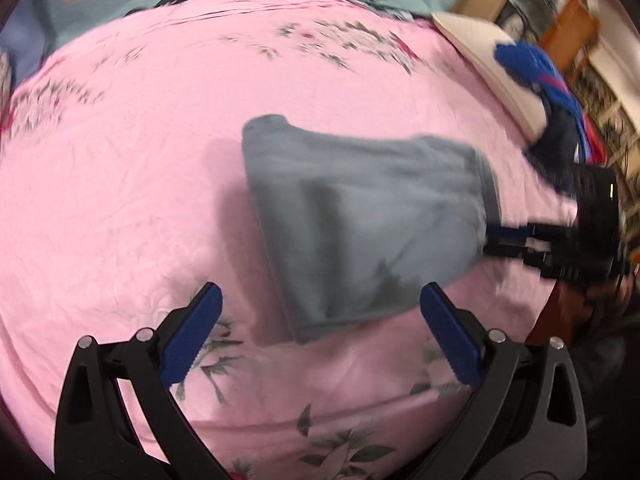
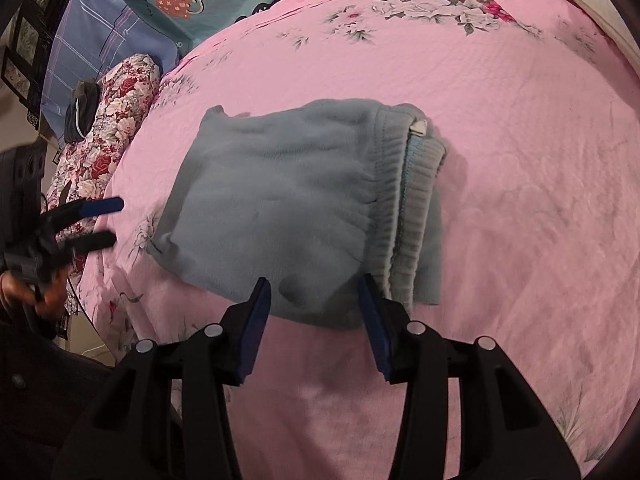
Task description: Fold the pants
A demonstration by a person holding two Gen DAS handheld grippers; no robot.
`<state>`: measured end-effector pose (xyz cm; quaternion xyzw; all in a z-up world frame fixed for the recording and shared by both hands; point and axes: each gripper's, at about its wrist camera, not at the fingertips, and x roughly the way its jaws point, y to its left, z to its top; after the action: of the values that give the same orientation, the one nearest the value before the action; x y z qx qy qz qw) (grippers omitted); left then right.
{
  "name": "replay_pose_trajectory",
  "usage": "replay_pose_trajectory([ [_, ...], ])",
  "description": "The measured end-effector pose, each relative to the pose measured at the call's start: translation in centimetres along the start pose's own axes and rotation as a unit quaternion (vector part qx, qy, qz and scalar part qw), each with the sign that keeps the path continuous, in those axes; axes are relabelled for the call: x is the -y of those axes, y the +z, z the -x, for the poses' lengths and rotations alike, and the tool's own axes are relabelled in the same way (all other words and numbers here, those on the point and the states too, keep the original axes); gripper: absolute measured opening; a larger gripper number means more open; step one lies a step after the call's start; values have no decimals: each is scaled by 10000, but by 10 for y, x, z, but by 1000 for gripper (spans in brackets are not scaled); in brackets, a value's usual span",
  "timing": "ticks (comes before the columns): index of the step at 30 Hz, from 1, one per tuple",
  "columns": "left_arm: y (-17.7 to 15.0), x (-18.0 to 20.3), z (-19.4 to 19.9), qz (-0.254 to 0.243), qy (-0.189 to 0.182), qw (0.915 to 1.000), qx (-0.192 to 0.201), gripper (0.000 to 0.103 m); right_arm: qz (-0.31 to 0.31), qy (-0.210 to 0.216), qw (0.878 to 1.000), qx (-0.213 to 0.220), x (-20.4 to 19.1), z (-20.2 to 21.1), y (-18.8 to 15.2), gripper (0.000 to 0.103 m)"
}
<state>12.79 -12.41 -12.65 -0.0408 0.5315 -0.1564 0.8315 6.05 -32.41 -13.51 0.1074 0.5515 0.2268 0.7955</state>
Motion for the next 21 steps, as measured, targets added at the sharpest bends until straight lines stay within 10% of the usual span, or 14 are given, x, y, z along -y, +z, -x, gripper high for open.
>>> replay_pose_trajectory([
  [11, -63, -14, -15, 307, 223, 9971, -660, 96, 512, -479, 9961, -542, -27, 2, 12, 46],
  [17, -72, -54, 21, 1247, 364, 9915, -114, 96, 2006, 796, 9763, -177, -128, 10, 37, 46],
  [21, -83, -75, 29, 1738, 473, 9836, 49, 96, 2869, 944, 9517, -555, -178, -51, 39, 24],
])
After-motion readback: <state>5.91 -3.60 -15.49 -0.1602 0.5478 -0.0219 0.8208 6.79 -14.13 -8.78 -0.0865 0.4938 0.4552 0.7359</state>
